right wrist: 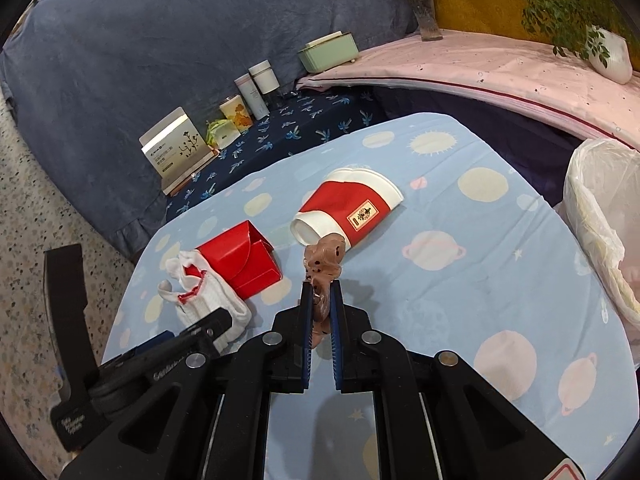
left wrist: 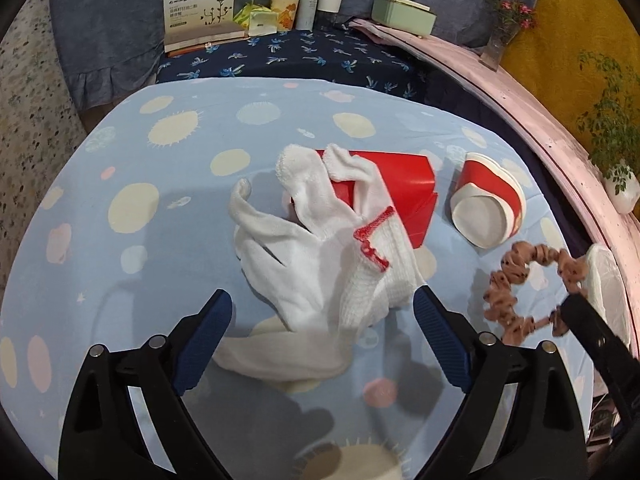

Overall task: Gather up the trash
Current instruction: 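Grasp the brown scrunchie with the right gripper while the left grasps the white glove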

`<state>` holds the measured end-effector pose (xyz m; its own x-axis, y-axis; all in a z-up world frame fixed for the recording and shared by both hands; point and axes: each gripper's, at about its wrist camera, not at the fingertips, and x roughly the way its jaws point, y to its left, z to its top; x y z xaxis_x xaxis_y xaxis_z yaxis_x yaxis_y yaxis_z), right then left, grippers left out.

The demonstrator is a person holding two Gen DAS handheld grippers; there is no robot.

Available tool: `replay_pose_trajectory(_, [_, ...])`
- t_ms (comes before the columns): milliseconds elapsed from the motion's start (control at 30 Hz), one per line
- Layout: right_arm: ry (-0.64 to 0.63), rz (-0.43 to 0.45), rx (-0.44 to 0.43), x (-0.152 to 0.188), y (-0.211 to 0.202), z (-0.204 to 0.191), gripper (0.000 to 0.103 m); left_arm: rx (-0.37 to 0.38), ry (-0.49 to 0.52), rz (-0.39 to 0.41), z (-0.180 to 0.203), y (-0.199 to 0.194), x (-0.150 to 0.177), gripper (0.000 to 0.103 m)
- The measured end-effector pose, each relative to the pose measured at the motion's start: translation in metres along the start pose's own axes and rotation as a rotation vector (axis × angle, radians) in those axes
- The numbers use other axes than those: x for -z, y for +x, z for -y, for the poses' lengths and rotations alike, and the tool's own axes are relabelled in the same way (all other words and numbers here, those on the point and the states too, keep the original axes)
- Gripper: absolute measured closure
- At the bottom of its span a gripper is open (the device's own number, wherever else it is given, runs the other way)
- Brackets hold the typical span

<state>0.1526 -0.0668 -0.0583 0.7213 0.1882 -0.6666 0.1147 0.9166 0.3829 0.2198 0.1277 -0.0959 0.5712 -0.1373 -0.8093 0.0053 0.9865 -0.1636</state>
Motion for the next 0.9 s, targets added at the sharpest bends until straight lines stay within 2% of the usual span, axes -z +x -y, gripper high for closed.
replay_pose_trajectory(67, [0.001,-0.007,-0.002,0.002,0.002,0.001,0.095,0.019,0.001,-0.027,0.000,0.006,0.000,0.043])
replay_pose_trajectory(133, [0.001,-0.013,-0.005,0.004,0.003,0.002,0.095,0.024,0.004,-0.043,0.000,0.009,0.002,0.053])
replay_pose_trajectory(267, [-0.002,-0.020,-0.015,0.008,0.002,0.000,0.095,0.034,0.043,-0.046,0.008,0.006,0.006,0.084])
replay_pose_trajectory(367, [-0.008,-0.019,-0.024,0.009,-0.002,-0.003,0.095,0.037,0.062,-0.045,0.016,0.002,0.007,0.091])
replay_pose_trajectory(633, [-0.010,0.017,-0.032,0.006,-0.026,0.001,0.095,0.056,0.111,-0.005,0.043,-0.027,0.015,0.093])
replay_pose_trajectory(900, [0.010,0.085,-0.028,-0.003,-0.066,0.018,0.095,0.094,0.173,0.028,0.088,-0.057,0.023,0.093])
